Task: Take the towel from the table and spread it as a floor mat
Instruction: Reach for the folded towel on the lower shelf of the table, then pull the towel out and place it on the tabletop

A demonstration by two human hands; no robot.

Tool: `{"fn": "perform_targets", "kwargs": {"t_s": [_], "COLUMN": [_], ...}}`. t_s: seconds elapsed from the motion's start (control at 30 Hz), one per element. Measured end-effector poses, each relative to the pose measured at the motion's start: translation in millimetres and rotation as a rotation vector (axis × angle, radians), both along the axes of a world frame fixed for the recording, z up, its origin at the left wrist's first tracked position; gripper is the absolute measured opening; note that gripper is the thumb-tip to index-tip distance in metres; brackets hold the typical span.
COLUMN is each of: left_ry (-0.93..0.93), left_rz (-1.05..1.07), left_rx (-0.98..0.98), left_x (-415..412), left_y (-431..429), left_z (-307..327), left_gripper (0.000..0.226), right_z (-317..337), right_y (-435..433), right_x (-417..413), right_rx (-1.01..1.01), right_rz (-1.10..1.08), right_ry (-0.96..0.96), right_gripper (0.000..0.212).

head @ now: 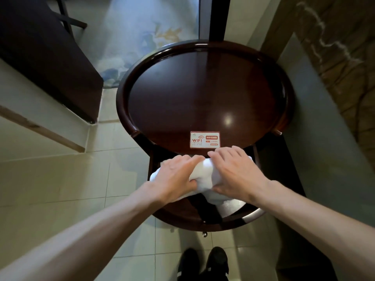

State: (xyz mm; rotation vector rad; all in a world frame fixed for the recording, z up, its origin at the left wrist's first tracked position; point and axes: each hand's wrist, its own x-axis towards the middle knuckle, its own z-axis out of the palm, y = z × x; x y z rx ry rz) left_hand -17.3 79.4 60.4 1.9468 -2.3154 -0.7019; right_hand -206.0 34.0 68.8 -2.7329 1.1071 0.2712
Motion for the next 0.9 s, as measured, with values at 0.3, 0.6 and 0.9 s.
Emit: {"fn": "perform_targets", "kwargs": {"t_s": [0.3, 0.6, 0.9], "left_ry": [-0.016, 0.033, 0.044], "left_rz": [-0.031, -0.043, 0.036], "left_rx": [0.029, -0.032, -0.271], "left_x": [12, 33, 43], "left_y": [-30, -81, -141], "left_z": [46, 127, 155], "left_gripper": [0.059, 0.058, 0.062], "right_z": [32, 103, 147], "right_y": [-21, -71, -137], "right_x": [8, 23, 42], "right_rx": [-0.009, -0.014, -0.268], "right_rz": [-0.095, -0.161, -0.143], "right_ry": [-0.098, -0.249, -0.250], "right_gripper": [0.038, 0.041, 0.041]}}
